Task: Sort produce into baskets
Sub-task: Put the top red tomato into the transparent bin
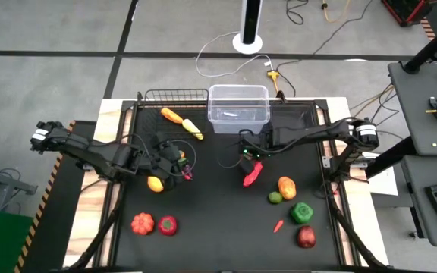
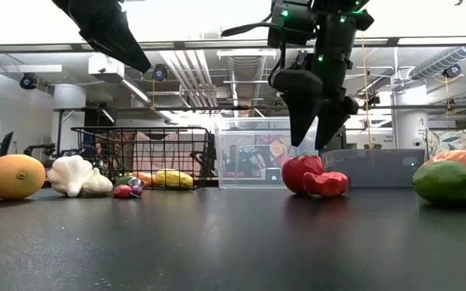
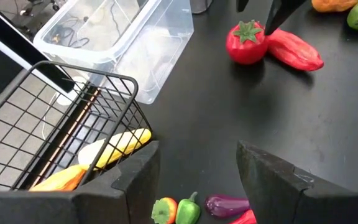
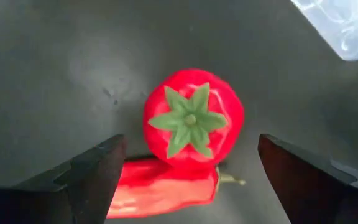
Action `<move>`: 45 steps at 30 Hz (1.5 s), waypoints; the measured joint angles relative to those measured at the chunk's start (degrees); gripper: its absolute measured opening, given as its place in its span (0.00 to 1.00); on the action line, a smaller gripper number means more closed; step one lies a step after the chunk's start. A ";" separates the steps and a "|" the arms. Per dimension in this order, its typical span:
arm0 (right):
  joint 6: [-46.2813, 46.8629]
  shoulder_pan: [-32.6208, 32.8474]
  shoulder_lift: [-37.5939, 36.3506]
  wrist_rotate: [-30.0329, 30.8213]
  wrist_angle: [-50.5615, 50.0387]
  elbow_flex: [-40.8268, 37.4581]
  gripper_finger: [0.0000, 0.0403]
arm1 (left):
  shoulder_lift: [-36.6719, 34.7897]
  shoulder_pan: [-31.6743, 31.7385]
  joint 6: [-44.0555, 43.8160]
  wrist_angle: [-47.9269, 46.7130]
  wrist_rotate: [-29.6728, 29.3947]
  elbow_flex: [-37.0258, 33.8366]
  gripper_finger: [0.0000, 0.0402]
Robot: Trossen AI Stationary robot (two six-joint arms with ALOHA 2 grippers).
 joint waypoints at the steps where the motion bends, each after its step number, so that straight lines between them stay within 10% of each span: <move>1: 0.14 0.00 0.00 0.19 0.33 -0.20 0.89 | 0.00 0.00 -0.02 0.05 0.00 0.00 0.48; 45: 1.83 -0.02 -1.17 -0.03 16.30 -9.92 0.73 | 0.00 0.00 -0.07 1.46 -0.04 0.02 0.48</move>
